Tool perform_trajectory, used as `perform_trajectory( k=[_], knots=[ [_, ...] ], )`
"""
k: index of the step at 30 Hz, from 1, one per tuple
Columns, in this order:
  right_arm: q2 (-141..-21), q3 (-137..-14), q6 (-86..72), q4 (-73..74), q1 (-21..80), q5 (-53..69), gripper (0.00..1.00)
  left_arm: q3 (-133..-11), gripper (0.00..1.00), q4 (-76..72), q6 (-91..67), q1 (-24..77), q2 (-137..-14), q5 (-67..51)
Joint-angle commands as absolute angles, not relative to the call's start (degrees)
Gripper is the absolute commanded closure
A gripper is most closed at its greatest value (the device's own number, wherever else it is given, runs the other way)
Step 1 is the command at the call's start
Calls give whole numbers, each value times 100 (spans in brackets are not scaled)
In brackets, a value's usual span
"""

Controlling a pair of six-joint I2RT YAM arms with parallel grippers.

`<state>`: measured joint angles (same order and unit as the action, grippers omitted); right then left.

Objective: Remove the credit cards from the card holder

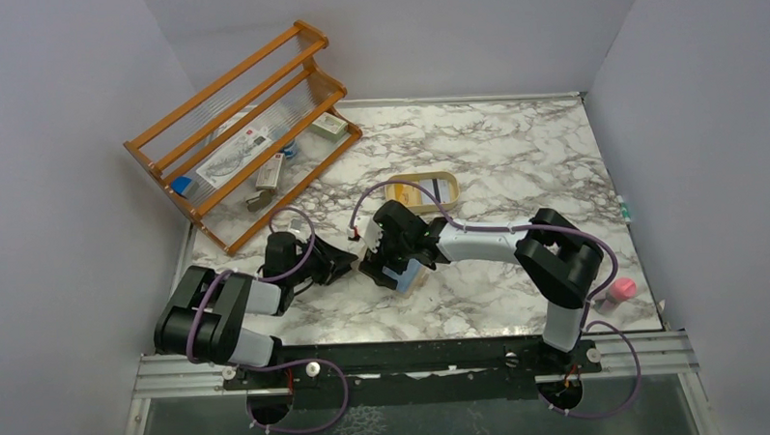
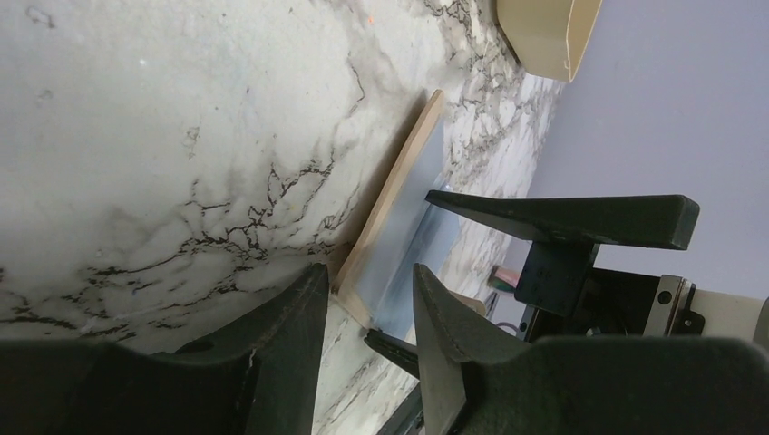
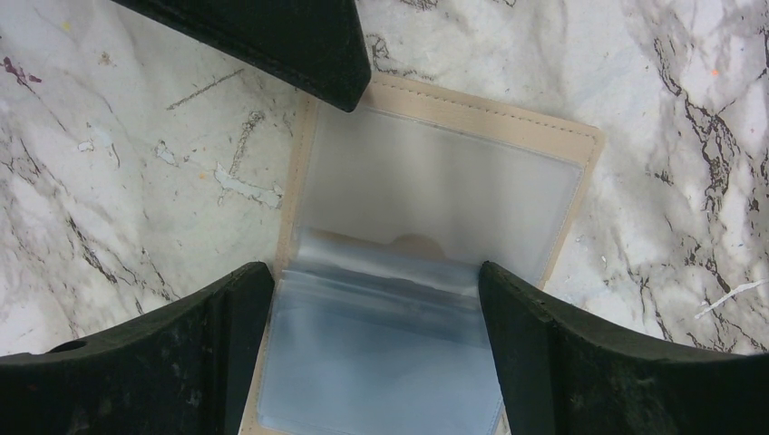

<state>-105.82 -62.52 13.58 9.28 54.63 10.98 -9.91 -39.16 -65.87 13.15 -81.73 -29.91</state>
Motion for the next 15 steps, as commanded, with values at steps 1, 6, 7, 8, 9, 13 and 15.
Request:
perform_trajectory(
  k=[1, 6, 7, 8, 9, 13, 15],
  knots=[
    [-10912, -6172, 1292, 1153, 5460, 1332, 10, -817, 60, -4428, -6812, 1338, -8231, -2818],
    [-10939, -6162, 1258, 1143, 5466, 1310, 10, -778, 67, -4571, -6920, 1373, -8265, -2843],
    [-10950, -6166, 1249, 1138, 5467, 1305, 10, -767, 69, -4608, -6950, 1392, -8270, -2839],
    [-10955, -6163, 1244, 1138, 5466, 1297, 10, -758, 71, -4656, -6978, 1411, -8287, -2827],
    [-10959, -6161, 1233, 1130, 5463, 1288, 10, -744, 73, -4684, -7005, 1433, -8288, -2803],
    [-10946, -6138, 1217, 1127, 5462, 1276, 10, -712, 78, -4751, -7066, 1498, -8292, -2701],
    [-10928, -6119, 1213, 1120, 5457, 1259, 10, -720, 81, -4779, -7079, 1523, -8318, -2691]
  ],
)
